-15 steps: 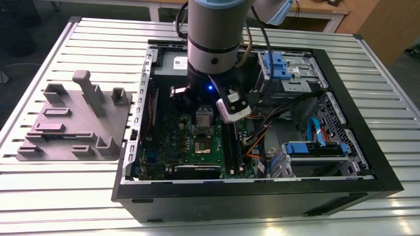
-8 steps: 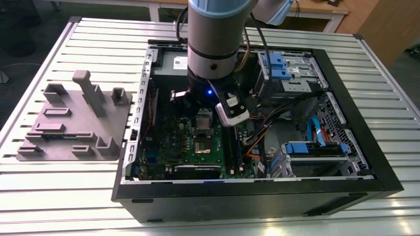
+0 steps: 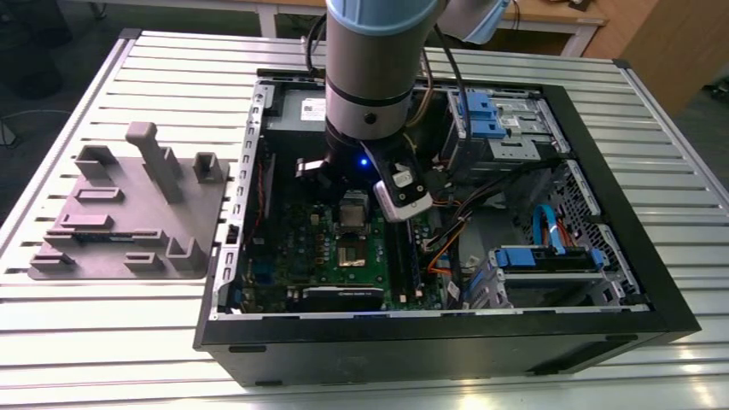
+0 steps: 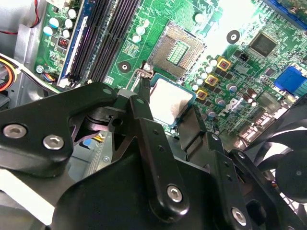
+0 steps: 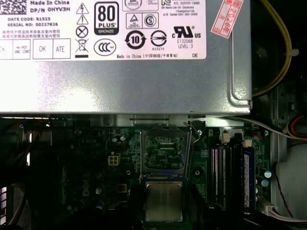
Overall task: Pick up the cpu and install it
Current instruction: 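Place the cpu into insertion slot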
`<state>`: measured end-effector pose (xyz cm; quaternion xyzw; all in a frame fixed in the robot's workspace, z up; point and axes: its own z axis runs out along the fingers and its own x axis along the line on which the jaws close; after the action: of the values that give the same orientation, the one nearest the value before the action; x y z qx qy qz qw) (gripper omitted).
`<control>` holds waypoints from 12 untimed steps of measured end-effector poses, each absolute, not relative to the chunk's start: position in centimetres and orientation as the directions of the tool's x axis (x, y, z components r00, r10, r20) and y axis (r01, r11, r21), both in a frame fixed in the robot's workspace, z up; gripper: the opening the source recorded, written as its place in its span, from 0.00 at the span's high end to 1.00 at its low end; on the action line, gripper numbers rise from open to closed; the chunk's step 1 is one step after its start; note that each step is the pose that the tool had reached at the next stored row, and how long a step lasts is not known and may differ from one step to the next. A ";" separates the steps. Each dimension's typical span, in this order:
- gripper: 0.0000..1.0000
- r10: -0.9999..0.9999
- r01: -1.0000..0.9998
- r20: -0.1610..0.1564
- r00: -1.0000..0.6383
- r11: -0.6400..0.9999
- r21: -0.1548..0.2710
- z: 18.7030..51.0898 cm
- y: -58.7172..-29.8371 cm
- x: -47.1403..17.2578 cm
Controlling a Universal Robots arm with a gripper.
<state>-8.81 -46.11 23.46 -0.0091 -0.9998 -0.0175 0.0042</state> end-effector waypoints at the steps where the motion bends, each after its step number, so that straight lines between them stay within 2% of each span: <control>1: 0.53 0.018 0.018 0.009 -1.000 0.999 0.035 23.5 -46.1 -8.8; 12: 0.53 0.018 0.018 0.009 -1.000 0.999 0.035 22.8 -46.1 -8.8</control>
<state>-8.80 -46.11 22.82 -0.0092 -0.9998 -0.0175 0.0042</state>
